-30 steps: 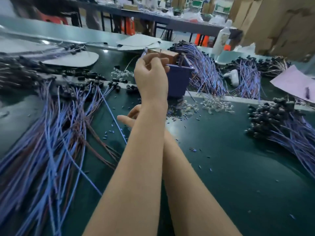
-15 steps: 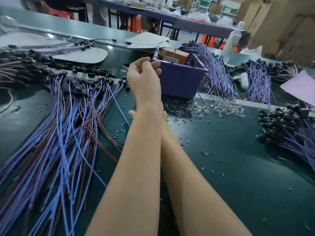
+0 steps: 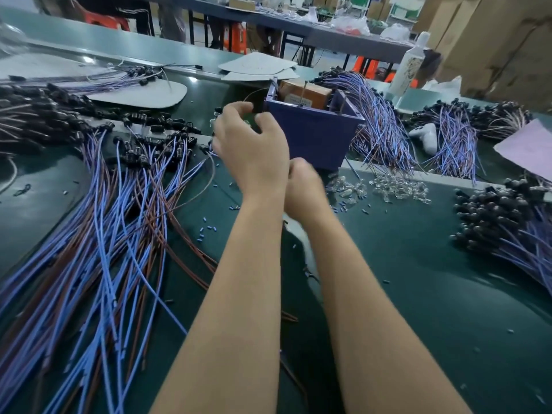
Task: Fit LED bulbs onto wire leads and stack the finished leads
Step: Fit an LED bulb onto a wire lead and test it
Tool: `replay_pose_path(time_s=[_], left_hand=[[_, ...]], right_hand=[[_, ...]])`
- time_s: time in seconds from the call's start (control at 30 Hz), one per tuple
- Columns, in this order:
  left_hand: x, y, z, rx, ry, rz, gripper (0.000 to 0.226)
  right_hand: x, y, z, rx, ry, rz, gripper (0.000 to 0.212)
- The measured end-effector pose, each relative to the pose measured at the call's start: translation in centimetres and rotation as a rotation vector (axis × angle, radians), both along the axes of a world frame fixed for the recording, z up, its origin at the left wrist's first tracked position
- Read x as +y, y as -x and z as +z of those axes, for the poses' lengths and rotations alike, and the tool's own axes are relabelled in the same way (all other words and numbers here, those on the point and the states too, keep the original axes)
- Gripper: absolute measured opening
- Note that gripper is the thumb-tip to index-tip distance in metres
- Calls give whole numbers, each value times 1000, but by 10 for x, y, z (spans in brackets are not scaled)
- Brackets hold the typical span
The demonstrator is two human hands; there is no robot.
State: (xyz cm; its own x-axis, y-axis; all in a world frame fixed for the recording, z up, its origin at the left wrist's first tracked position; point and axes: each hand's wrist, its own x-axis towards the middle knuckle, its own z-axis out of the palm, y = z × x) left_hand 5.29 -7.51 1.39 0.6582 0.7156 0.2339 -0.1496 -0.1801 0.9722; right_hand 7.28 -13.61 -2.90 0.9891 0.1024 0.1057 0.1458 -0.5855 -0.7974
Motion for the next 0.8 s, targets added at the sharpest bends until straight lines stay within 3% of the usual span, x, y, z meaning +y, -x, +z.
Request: replay_pose_path(time_s=[0.07, 0.13, 0.2, 0.33, 0.47, 0.63, 0.73, 0.8], left_hand=[[6, -7, -10, 358, -305, 15, 44], [10, -10, -17, 645, -400, -100, 52], [9, -10, -24, 743, -421, -225, 47], [-6, -14, -37, 705, -409, -397, 39], [-23, -19, -43, 651, -267, -503, 36], [-51, -21, -38, 276, 9, -564, 31], [-66, -16, -31, 77, 194, -713, 23], [-67, -14, -30, -19, 93, -781, 20]], right_hand=[[-33, -4, 9, -65, 80, 17, 26], [-62, -2, 13, -43, 8, 19, 26], [-85, -1, 10, -6, -85, -32, 29], [-113, -2, 1, 100, -364, -165, 28], [-120, 2, -5, 160, -427, -114, 24], [-115, 11, -4, 220, -213, 154, 20], [-112, 16, -1, 234, -294, 287, 24], [-114, 18, 1, 247, -416, 327, 28]])
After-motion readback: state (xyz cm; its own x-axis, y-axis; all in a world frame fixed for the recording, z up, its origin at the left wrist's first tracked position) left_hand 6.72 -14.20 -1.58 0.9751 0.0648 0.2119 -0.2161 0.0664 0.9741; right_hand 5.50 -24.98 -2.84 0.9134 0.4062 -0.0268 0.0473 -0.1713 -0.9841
